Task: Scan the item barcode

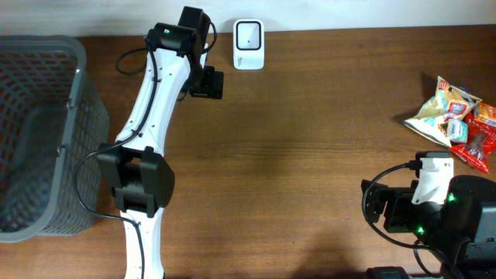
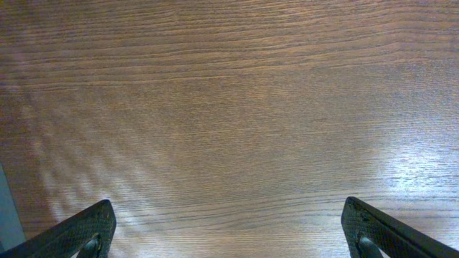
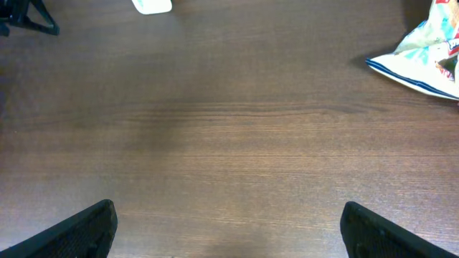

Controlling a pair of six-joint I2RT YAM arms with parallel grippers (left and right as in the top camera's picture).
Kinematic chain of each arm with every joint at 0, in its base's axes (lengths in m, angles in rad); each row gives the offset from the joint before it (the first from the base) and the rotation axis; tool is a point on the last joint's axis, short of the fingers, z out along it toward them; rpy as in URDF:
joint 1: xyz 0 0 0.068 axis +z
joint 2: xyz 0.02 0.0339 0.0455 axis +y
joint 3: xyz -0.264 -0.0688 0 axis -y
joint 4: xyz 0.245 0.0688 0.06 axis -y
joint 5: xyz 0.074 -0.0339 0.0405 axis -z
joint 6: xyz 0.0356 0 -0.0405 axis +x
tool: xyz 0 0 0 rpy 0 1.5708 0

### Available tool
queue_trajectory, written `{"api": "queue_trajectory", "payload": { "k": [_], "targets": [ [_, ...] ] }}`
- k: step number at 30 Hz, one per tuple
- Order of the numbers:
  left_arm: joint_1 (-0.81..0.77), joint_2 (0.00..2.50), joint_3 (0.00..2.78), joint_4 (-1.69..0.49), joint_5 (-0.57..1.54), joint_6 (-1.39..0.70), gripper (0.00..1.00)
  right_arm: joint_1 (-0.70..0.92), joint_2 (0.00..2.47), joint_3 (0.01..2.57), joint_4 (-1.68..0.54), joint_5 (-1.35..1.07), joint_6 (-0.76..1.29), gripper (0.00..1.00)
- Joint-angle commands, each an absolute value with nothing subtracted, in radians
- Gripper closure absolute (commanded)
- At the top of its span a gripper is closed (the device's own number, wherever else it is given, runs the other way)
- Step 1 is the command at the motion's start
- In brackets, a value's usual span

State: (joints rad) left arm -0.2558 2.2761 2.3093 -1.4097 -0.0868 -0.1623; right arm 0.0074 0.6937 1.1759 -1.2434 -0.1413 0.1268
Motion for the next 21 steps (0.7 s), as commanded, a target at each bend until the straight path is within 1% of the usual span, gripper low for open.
{"api": "queue_trajectory", "payload": {
  "k": [1, 5, 9, 11, 13, 19, 21],
  "targets": [
    [-0.255, 2.279, 2.314, -1.408, -0.095, -0.171, 0.01, 0.013, 0.694, 1.162, -1.244, -0.147, 0.108, 0.01],
    [-0.255, 2.279, 2.314, -1.408, -0.095, -0.171, 0.01, 0.013, 0.672, 1.088, -1.181, -0.151, 0.081, 0.01],
    [-0.255, 2.279, 2.314, -1.408, -0.095, -0.171, 0.01, 0.012, 0.577, 0.918, -1.0, -0.163, 0.024, 0.01],
    [-0.255, 2.279, 2.314, -1.408, -0.095, -0.171, 0.01, 0.012, 0.482, 0.759, -0.831, -0.22, -0.03, 0.01],
    [-0.255, 2.279, 2.314, -1.408, -0.095, -0.171, 0.01, 0.012, 0.417, 0.657, -0.724, -0.234, -0.034, 0.01],
    [-0.255, 2.279, 2.314, -1.408, -0.095, -0.171, 0.01, 0.013, 0.202, 0.302, -0.284, -0.281, -0.034, 0.01],
    [-0.255, 2.279, 2.314, -1.408, -0.095, -0.171, 0.01, 0.013, 0.145, 0.224, -0.192, -0.279, -0.035, 0.01]
  ]
}}
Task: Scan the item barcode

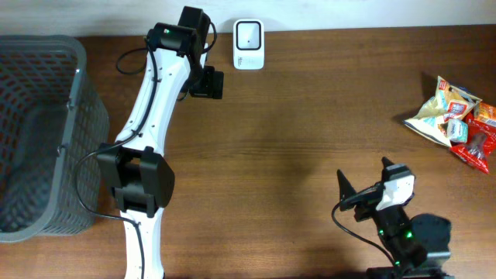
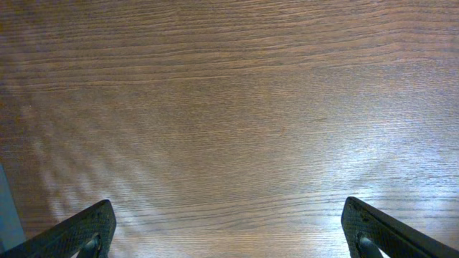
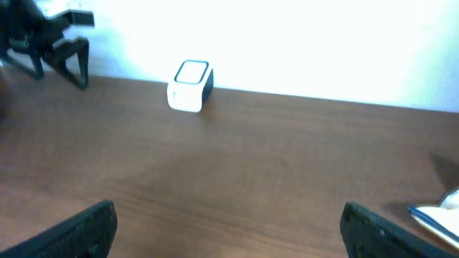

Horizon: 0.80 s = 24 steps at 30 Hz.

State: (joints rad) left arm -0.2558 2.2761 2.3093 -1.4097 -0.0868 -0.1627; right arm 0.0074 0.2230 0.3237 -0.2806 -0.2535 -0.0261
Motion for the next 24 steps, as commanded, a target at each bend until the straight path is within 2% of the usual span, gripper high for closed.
{"api": "queue_trajectory", "payload": {
  "k": [1, 7, 12, 17, 22, 24],
  "targets": [
    [-0.255, 2.279, 2.314, -1.408, -0.095, -0.171, 0.01, 0.013, 0.12, 0.194, -0.157, -0.277, -0.036, 0.01],
    [-0.255, 2.279, 2.314, -1.408, -0.095, -0.171, 0.01, 0.013, 0.002, 0.085, -0.033, -0.258, -0.049, 0.01],
    [-0.255, 2.279, 2.314, -1.408, -0.095, -0.171, 0.01, 0.011, 0.003, 0.007, 0.115, -0.213, -0.049, 0.01],
    [-0.255, 2.279, 2.314, -1.408, -0.095, -0.171, 0.01, 0.013, 0.003, 0.006, 0.092, -0.109, -0.048, 0.01],
    [-0.255, 2.279, 2.314, -1.408, -0.095, -0.171, 0.01, 0.013, 0.003, 0.006, -0.081, -0.019, -0.047, 0.01],
    [-0.255, 2.279, 2.314, -1.408, -0.095, -0.171, 0.01, 0.013, 0.003, 0.006, -0.082, -0.006, -0.038, 0.01]
  ]
}}
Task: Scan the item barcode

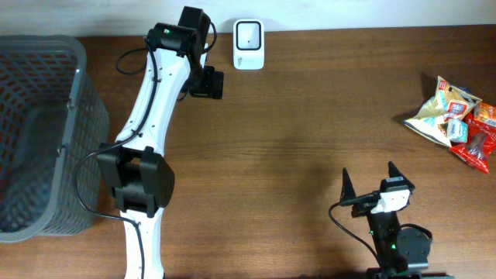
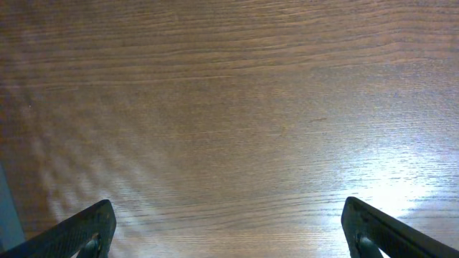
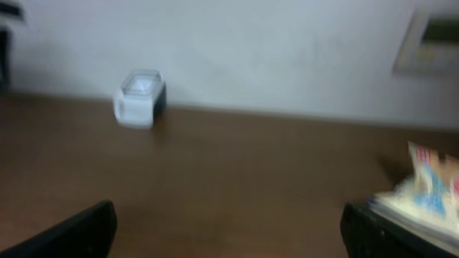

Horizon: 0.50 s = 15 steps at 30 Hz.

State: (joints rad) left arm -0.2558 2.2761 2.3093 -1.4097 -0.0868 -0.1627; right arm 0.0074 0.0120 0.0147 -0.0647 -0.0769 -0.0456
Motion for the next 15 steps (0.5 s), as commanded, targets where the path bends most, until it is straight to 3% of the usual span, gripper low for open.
{"api": "queue_trajectory", "payload": {
  "k": [1, 15],
  "targets": [
    [-0.255, 2.279, 2.314, -1.408, -0.095, -0.171, 0.01, 0.013, 0.003, 0.006, -0.083, -0.007, -0.042, 0.01],
    [-0.255, 2.279, 2.314, -1.408, -0.095, -0.171, 0.01, 0.013, 0.003, 0.006, -0.08, -0.014, -0.041, 0.01]
  ]
}}
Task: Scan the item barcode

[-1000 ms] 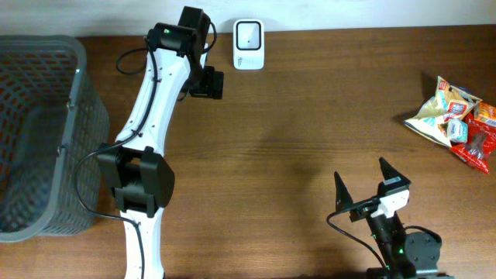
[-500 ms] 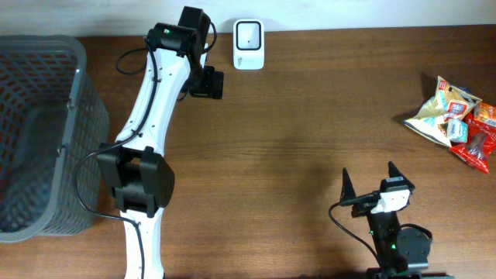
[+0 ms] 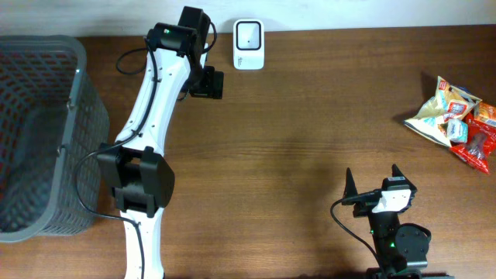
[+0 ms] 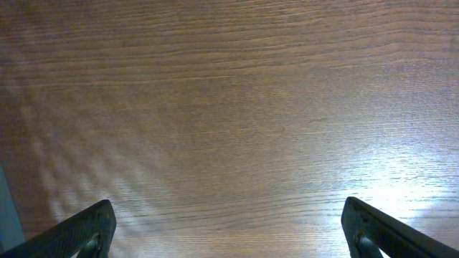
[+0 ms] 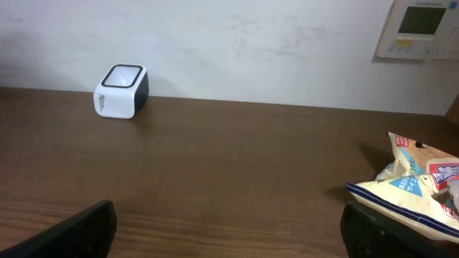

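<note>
The white barcode scanner (image 3: 248,44) stands at the table's back edge, and shows small at the far left in the right wrist view (image 5: 120,91). A pile of snack packets (image 3: 457,120) lies at the right edge; its white bag with blue trim (image 5: 416,190) is ahead and to the right of my right gripper (image 5: 229,240). That gripper (image 3: 373,180) is open and empty near the front edge, pointing toward the back wall. My left gripper (image 3: 208,83) hangs open just left of the scanner; its view (image 4: 229,236) shows only bare wood.
A grey mesh basket (image 3: 74,93) fills the table's left end. The left arm (image 3: 155,116) stretches from the front left toward the back. A wall control panel (image 5: 419,29) hangs behind the table. Wooden tabletop (image 3: 310,132) lies between scanner and snack pile.
My right gripper has shifted slightly to the right near the front edge, and its view is now sharp instead of blurred. The left arm and all objects are unchanged.
At first my right arm was folded in the front right corner, its camera looking down on the table. Then its open gripper pointed toward the back, facing the scanner. It has since moved a little to the right, bringing the snack bag into view. The left arm stayed put.
</note>
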Controlling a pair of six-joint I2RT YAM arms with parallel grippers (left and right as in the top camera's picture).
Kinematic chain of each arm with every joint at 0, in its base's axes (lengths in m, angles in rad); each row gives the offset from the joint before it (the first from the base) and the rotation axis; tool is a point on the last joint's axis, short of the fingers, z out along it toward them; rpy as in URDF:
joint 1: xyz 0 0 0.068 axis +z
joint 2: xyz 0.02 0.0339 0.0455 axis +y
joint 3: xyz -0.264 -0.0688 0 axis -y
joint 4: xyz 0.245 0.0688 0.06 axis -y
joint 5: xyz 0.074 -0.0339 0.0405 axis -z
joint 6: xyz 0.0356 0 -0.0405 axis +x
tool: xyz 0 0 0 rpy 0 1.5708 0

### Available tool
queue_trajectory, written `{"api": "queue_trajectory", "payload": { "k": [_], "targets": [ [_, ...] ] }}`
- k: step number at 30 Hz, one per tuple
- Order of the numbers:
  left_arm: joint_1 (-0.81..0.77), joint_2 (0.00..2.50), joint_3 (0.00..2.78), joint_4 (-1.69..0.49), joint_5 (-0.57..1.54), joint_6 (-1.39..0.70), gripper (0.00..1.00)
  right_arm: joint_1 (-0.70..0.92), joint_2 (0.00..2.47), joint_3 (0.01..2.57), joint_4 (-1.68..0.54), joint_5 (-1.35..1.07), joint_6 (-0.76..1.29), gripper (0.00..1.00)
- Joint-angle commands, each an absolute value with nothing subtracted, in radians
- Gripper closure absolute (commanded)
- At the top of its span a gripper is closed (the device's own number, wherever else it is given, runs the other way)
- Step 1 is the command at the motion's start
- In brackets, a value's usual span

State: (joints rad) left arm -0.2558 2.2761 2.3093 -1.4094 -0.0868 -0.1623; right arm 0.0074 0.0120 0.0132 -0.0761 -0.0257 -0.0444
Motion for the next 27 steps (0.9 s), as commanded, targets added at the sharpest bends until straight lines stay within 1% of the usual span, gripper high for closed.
{"api": "queue_trajectory", "payload": {
  "k": [1, 16, 19, 21, 23, 27],
  "targets": [
    [-0.255, 2.279, 2.314, -1.408, -0.095, -0.171, 0.01, 0.013, 0.003, 0.006, -0.08, -0.014, -0.041, 0.01],
    [-0.255, 2.28, 2.313, -1.412, -0.095, -0.171, 0.01, 0.013, 0.003, 0.006, -0.08, -0.014, -0.041, 0.01],
    [-0.254, 2.278, 2.314, -1.478, -0.095, -0.171, 0.01, 0.013, 0.003, 0.006, -0.08, -0.014, -0.041, 0.01],
    [-0.255, 2.266, 2.313, -1.485, -0.091, -0.171, 0.01, 0.013, 0.003, 0.006, -0.08, -0.014, -0.041, 0.01],
    [-0.255, 2.234, 2.304, -1.481, -0.007, -0.171, 0.01, 0.013, 0.003, 0.006, -0.08, -0.014, -0.041, 0.01],
    [-0.26, 2.155, 2.241, -1.433, 0.027, -0.171, 0.01, 0.013, 0.003, 0.006, -0.08, -0.014, -0.041, 0.01]
  ]
}}
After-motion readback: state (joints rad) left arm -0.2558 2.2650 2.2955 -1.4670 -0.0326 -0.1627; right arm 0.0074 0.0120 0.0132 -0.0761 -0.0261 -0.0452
